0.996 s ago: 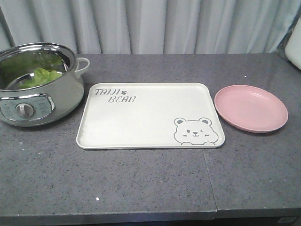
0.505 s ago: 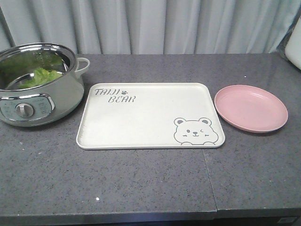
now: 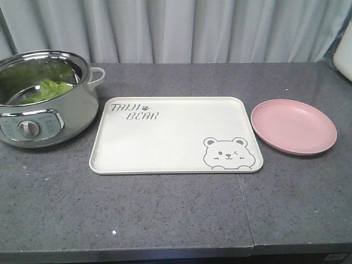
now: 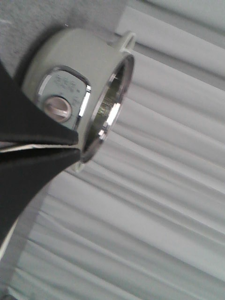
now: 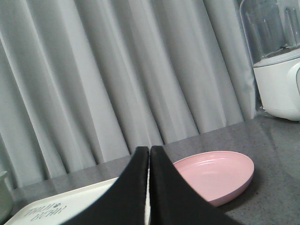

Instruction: Transfer vegetables to tray and serve

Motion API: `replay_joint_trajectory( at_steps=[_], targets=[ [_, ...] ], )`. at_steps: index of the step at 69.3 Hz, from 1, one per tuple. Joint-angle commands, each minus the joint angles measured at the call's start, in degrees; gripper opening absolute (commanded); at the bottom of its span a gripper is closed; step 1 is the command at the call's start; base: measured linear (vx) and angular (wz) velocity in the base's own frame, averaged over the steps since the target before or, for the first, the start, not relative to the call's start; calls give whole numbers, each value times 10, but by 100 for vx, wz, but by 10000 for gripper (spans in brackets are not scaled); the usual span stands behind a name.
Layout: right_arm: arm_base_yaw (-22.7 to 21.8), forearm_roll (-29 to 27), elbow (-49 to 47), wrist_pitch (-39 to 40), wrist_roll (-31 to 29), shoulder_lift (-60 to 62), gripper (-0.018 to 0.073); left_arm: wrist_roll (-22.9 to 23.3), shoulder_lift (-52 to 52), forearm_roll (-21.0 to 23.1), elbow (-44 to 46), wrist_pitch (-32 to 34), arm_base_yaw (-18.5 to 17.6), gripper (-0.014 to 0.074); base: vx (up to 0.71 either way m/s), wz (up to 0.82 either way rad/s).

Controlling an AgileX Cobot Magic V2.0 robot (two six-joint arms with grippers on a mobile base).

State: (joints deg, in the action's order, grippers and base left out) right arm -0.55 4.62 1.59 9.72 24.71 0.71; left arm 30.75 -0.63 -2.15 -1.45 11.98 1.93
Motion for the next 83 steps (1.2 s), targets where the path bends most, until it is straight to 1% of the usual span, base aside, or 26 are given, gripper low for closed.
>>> replay_joint_trajectory(
  at_steps=[1, 6, 10, 14, 17, 24, 31, 36, 40, 44, 49, 54, 58, 61, 64, 69, 74, 78, 83],
  targets=[
    [-1, 0, 8, 46, 30, 3, -2, 5, -9, 7, -11, 101, -1, -6, 0, 0],
    [-1, 6, 2, 46, 53, 2, -2, 12, -9, 7, -11, 146, -1, -6, 0, 0],
    [-1, 18, -20, 45, 58, -2, -2, 48, -9, 6, -8, 173, -1, -6, 0, 0],
    [-1, 40, -60, 41, 59, -17, -2, 86, -9, 4, 7, 174, -1, -6, 0, 0],
    [-1, 59, -97, 24, 64, -35, -2, 104, -9, -5, 24, 165, -1, -6, 0, 0],
    [-1, 108, -203, -52, 70, -105, -2, 106, -7, -47, 89, 112, -1, -6, 0, 0],
    [-1, 141, -285, -77, 63, -181, 16, 106, -7, -96, 157, 41, -1, -4, 0, 0],
    [-1, 164, -329, -76, 62, -228, 68, 105, -7, -127, 198, -13, -1, 3, 0, 0],
    [-1, 174, -351, -72, 62, -258, 139, 105, -7, -140, 220, -48, -1, 17, 0, 0],
    [-1, 174, -363, -63, 62, -279, 240, 105, -7, -140, 235, -76, -1, 48, 0, 0],
    [-1, 174, -365, -35, 63, -297, 395, 105, -7, -139, 244, -99, -1, 108, 0, 0],
    [-1, 173, -365, -13, 64, -305, 525, 105, -7, -129, 244, -108, -1, 202, 0, 0],
    [-1, 174, -365, -5, 66, -305, 588, 106, -7, -105, 244, -115, -1, 288, 0, 0],
    [-1, 173, -365, -3, 68, -305, 611, 106, -7, -83, 244, -120, -1, 354, 0, 0],
    [-1, 170, -365, -3, 69, -305, 615, 106, -7, -65, 244, -120, -1, 405, 0, 0],
    [-1, 171, -365, -4, 69, -306, 606, 106, -2, -53, 246, -120, -1, 474, 0, 0],
    [-1, 175, -366, -3, 70, -306, 593, 104, 22, -55, 266, -150, -3, 497, 0, 0],
    [-1, 181, -370, -2, 70, -310, 587, 89, 62, -54, 297, -189, -12, 497, 0, 0],
    [-1, 192, -389, -14, 70, -334, 587, 36, 132, -54, 349, -236, -30, 497, 0, 0]
  ],
)
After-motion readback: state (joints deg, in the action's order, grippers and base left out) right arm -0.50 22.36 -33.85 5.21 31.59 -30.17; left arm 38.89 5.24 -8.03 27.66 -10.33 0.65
